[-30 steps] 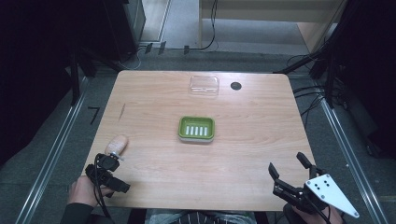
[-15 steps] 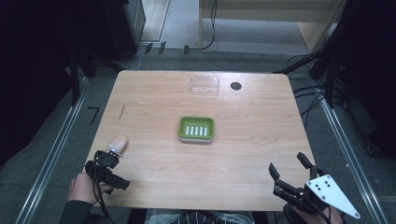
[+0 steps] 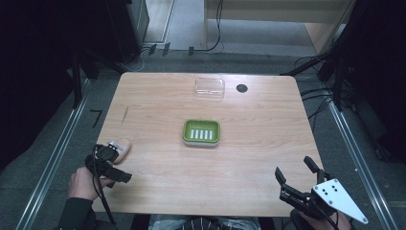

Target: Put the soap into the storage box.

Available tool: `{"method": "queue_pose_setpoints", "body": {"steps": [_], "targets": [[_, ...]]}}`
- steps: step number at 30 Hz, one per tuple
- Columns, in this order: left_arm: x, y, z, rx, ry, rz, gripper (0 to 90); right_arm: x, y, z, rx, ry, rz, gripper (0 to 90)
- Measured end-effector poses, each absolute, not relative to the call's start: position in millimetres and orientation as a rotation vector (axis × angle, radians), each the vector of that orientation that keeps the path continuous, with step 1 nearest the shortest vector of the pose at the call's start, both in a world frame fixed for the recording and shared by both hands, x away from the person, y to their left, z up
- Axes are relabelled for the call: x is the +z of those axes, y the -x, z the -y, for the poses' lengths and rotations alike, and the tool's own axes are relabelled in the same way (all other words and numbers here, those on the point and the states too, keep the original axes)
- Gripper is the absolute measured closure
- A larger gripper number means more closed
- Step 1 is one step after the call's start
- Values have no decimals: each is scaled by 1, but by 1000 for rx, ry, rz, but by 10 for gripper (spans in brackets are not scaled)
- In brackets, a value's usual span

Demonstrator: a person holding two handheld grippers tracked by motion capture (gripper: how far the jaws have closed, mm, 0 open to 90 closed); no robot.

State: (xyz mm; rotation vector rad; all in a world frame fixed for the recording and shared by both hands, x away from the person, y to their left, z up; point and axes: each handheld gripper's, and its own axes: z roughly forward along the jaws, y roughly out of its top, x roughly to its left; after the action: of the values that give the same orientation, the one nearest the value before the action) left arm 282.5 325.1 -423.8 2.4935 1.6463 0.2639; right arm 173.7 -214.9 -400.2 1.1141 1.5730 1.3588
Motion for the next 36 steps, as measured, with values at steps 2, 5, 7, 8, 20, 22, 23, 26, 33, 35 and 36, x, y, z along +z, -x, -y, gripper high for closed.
{"method": "queue_pose_setpoints", "body": {"steps": [2, 5, 7, 8, 20, 22, 23, 26, 33, 35, 36], "targets": [[-422, -288, -326, 266, -2487, -1644, 0, -400, -174, 214, 1358, -1114, -1574, 132], [-424, -292, -328, 272, -2491, -1649, 0, -400, -174, 215, 1358, -1114, -1573, 132], [-424, -294, -329, 263, -2495, -1651, 0, -400, -174, 215, 1359, -1117, -1572, 132], [-425, -296, -330, 267, -2494, -1649, 0, -400, -173, 214, 1358, -1110, -1575, 132], [-424, -316, -334, 265, -2478, -1639, 0, -400, -173, 214, 1362, -1113, -1573, 132], [-424, -320, -334, 266, -2479, -1635, 0, -400, -173, 214, 1360, -1111, -1573, 132], [-425, -323, -334, 254, -2474, -1636, 0, -400, -174, 214, 1359, -1113, -1576, 132], [-426, -326, -335, 253, -2476, -1630, 0, -400, -174, 214, 1359, -1113, -1575, 132], [-430, -339, -339, 228, -2468, -1619, 0, -400, -173, 214, 1359, -1119, -1573, 132], [-431, -344, -340, 236, -2474, -1619, 0, -400, -173, 214, 1359, -1118, -1575, 132], [-431, -347, -341, 228, -2474, -1619, 0, -400, -173, 214, 1359, -1119, -1575, 132]]}}
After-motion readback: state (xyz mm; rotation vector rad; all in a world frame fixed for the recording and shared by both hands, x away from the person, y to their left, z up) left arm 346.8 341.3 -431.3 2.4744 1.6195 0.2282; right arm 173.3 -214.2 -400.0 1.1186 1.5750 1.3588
